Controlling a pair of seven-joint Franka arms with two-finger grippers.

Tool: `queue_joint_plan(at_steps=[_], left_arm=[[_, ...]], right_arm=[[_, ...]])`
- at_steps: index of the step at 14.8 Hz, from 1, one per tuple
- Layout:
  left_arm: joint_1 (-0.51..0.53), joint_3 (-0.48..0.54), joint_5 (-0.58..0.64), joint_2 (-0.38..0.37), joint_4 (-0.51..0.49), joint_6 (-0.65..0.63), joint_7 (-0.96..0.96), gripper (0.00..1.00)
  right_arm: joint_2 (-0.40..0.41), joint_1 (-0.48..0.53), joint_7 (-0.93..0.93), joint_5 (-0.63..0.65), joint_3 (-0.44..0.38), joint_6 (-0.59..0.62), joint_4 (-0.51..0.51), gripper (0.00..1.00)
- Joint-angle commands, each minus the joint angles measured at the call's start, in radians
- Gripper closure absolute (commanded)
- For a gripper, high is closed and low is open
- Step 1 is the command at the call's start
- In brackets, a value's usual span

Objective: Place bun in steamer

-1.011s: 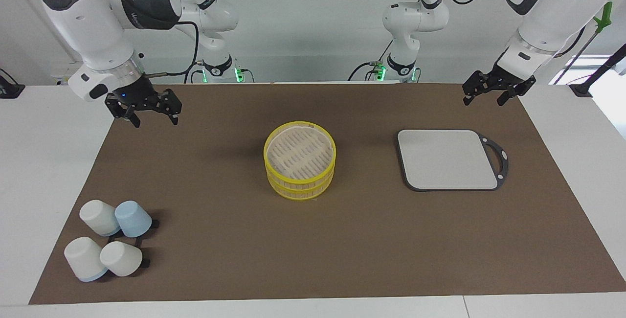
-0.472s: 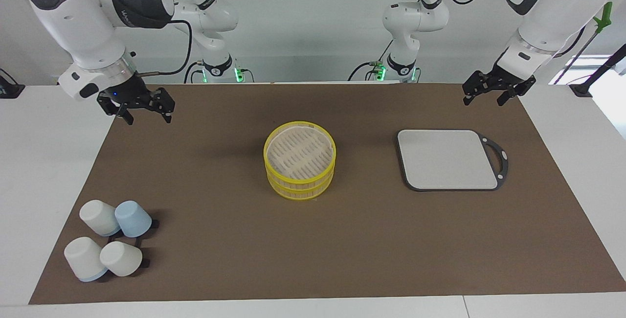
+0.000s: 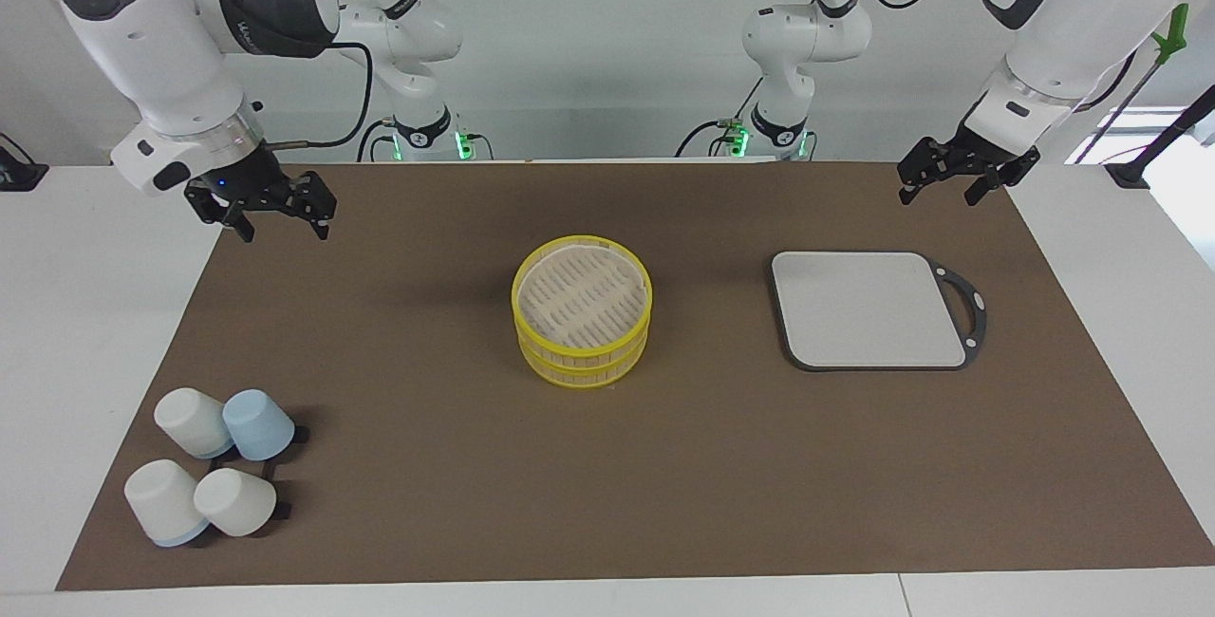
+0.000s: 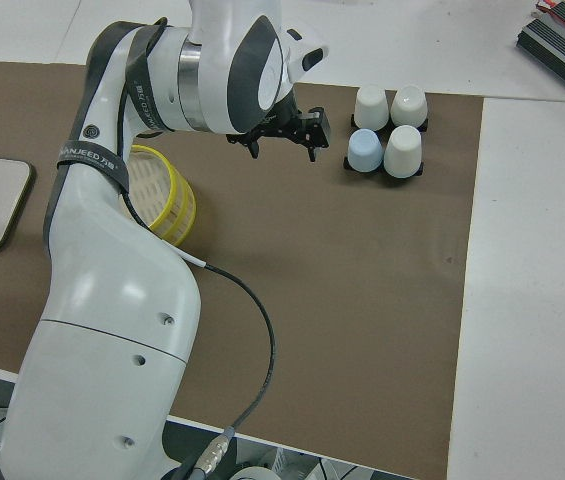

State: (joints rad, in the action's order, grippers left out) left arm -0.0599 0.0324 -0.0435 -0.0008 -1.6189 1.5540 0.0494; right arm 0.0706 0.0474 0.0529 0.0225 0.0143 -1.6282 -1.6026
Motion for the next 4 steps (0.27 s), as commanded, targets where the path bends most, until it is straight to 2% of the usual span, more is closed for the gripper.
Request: queue_joint_plan(at_steps=[1, 4], left_arm=[[0.003, -0.002, 0.020, -0.016, -0.024, 0.008, 0.012, 0.00], [0.003, -0.002, 0.020, -0.016, -0.024, 0.006, 0.012, 0.00]], right_arm=[[0.009, 0.017, 0.024, 0.004, 0.013, 0.022, 0.015, 0.00], [0.006, 0.012, 0.021, 0.004, 0.013, 0.022, 0.016, 0.00]])
